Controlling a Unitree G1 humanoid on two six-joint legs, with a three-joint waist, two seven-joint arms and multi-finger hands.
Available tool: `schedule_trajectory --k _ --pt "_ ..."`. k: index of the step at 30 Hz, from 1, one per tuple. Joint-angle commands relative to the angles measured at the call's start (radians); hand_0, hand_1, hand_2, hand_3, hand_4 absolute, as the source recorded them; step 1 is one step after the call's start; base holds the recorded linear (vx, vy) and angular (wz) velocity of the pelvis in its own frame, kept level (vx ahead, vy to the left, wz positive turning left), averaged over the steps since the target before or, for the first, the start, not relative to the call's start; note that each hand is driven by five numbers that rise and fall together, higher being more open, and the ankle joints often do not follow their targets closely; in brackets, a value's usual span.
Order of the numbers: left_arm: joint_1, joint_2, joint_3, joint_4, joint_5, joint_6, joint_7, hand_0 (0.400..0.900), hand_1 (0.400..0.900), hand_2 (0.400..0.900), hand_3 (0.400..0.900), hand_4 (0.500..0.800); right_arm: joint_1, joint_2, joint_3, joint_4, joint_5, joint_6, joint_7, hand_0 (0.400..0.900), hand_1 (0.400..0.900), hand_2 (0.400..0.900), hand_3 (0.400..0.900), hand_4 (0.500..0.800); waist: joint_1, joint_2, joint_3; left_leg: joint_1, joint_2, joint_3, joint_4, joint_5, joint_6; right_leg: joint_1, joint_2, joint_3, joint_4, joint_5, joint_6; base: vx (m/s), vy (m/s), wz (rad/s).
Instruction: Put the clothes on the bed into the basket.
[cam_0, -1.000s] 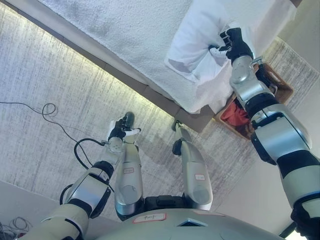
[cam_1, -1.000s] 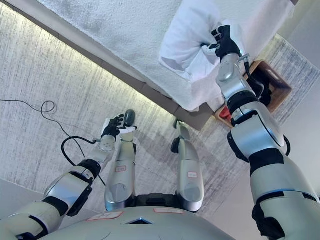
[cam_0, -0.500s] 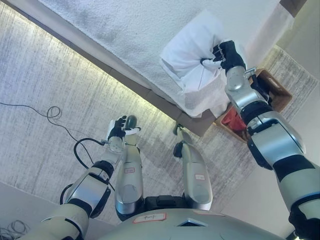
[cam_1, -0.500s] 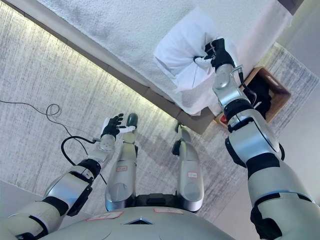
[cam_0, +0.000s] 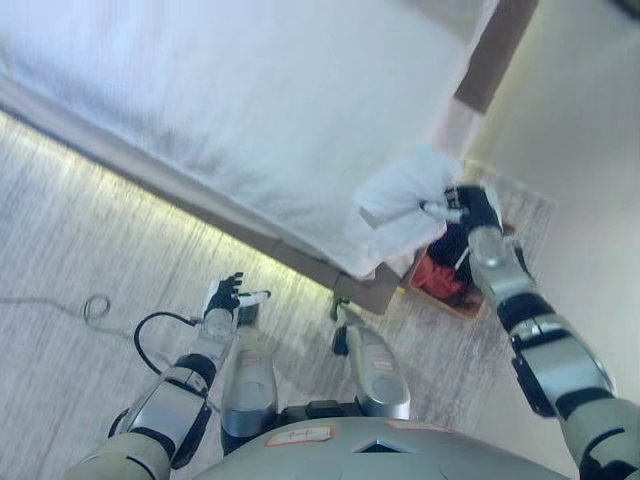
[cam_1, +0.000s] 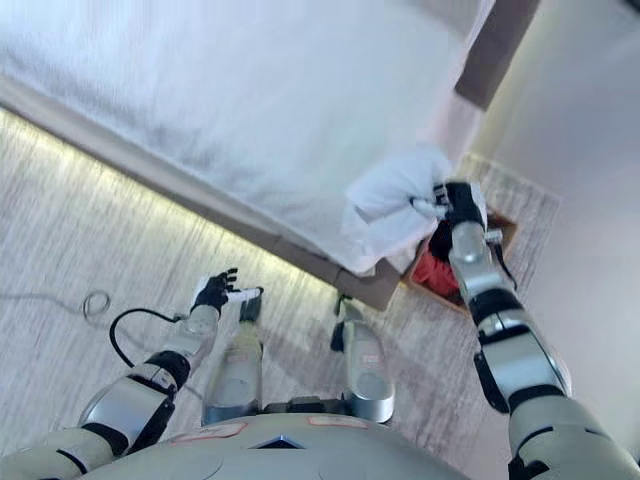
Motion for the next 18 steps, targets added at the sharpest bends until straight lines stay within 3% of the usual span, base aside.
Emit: schedule_trajectory --k 1,13,18 --pt "-0.001 0.016 0.018 -0.031 0.050 -0.028 -0.037 0.900 0.900 0.900 0.900 0.800 0.017 -0.128 -0.082 0.027 0.021 -0.042 0.012 0.400 0.400 0.400 0.400 0.500 -0.030 0.051 -0.078 0.098 -0.027 0.081 -0.132 0.007 0.079 0.059 -0.005 0.073 0.059 -0.056 0.088 0.08 0.012 -0.23" --pt "0.067 0.022 0.047 0.024 0.080 -0.018 -0.107 0.900 0.900 0.900 0.900 0.800 0.093 -0.226 -0.238 0.347 0.088 -0.015 0.073 0.400 0.400 0.400 0.400 0.500 -0.041 0.072 -0.203 0.179 -0.026 0.120 -0.142 -0.022 0.078 0.154 0.001 0.084 -0.009 -0.050 0.096 0.03 -0.002 -0.11" --pt "0.085 0.016 0.050 0.029 0.081 -0.014 -0.118 0.900 0.900 0.900 0.900 0.800 0.064 -0.262 -0.252 0.384 0.102 -0.006 0.078 0.400 0.400 0.400 0.400 0.500 -0.039 0.089 -0.221 0.182 -0.030 0.128 -0.142 -0.021 0.075 0.165 -0.003 0.080 -0.023 -0.045 0.096 -0.01 -0.013 -0.04"
